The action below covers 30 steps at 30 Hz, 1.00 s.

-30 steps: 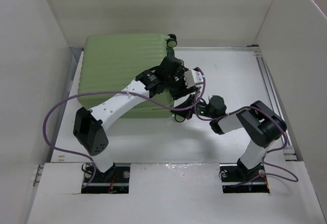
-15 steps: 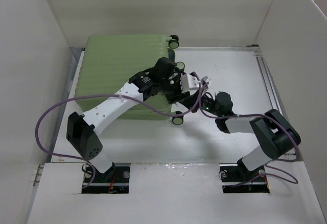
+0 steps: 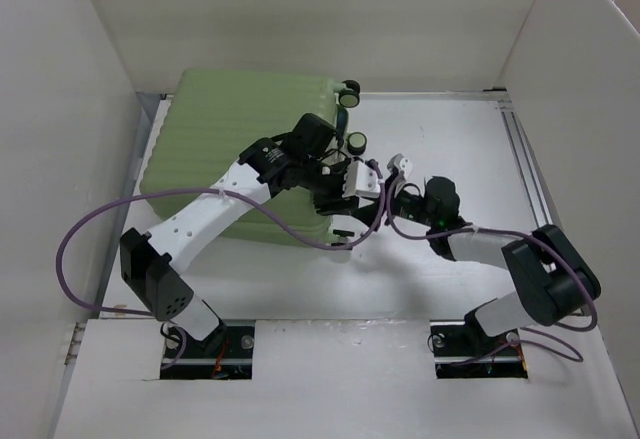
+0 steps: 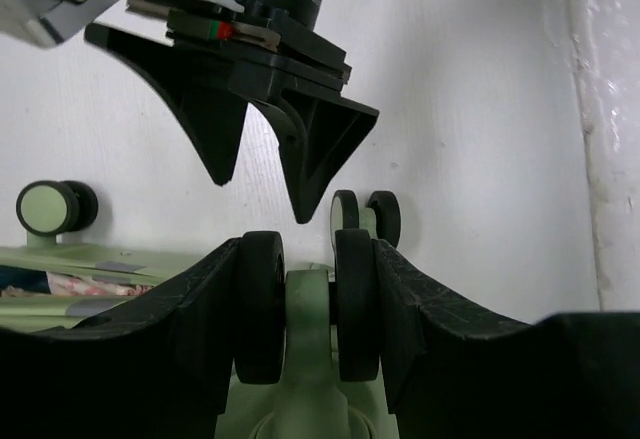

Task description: Pack the luggage

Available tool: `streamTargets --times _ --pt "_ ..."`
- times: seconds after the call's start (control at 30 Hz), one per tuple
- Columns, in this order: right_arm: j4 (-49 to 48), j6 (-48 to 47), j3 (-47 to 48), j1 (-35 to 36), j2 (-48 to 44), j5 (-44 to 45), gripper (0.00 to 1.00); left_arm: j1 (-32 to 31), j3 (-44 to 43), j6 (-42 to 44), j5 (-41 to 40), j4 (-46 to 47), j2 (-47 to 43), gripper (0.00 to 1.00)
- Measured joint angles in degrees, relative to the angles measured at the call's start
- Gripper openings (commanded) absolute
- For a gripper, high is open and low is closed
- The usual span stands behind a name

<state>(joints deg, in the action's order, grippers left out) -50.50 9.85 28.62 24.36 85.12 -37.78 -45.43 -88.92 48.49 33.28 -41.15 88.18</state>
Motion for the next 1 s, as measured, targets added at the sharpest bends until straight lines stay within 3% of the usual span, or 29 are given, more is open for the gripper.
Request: streamTargets --times 0.03,0.1,0.13,0.17,0.3,0.6,0.77,1.0 --pt "0.59 -0.74 -0.15 0.68 -0.85 -0.87 0.73 0.17 -0.68 1.62 0.94 -1.55 -0.04 0.0" --pt "1.51 -1.7 -0.33 1.73 -2.47 -1.97 0.73 0.09 -1.95 4.79 2.1 -5.16 -0.04 0.17" --pt "1.73 -2.19 -0.44 2.23 -3.26 -2.14 0.73 -0.33 -2.43 6.38 2.08 -7.17 -0.04 0.52" --pt "1.77 -2.47 -0.59 2.45 -3.89 -2.19 0.73 -0.66 -2.75 7.98 1.6 -9.46 -0.04 0.67" --pt "2.36 -2.89 -1.6 2.29 -5.46 -1.84 0.74 -6.64 -6.82 10.93 -1.22 -13.38 -0.72 0.99" --pt "4.22 -3.91 -4.39 2.23 -6.32 -1.64 0.78 -13.35 -9.77 10.8 -18.75 -14.56 -2.73 0.99" --pt "4.52 -4.13 -6.27 2.23 -7.02 -1.57 0.78 -16.55 -10.12 9.97 -22.27 -18.03 1.95 0.99" --pt "5.31 -4.31 -8.98 2.34 -8.68 -1.29 0.78 -14.05 -9.88 10.78 -24.68 -20.44 5.84 0.99"
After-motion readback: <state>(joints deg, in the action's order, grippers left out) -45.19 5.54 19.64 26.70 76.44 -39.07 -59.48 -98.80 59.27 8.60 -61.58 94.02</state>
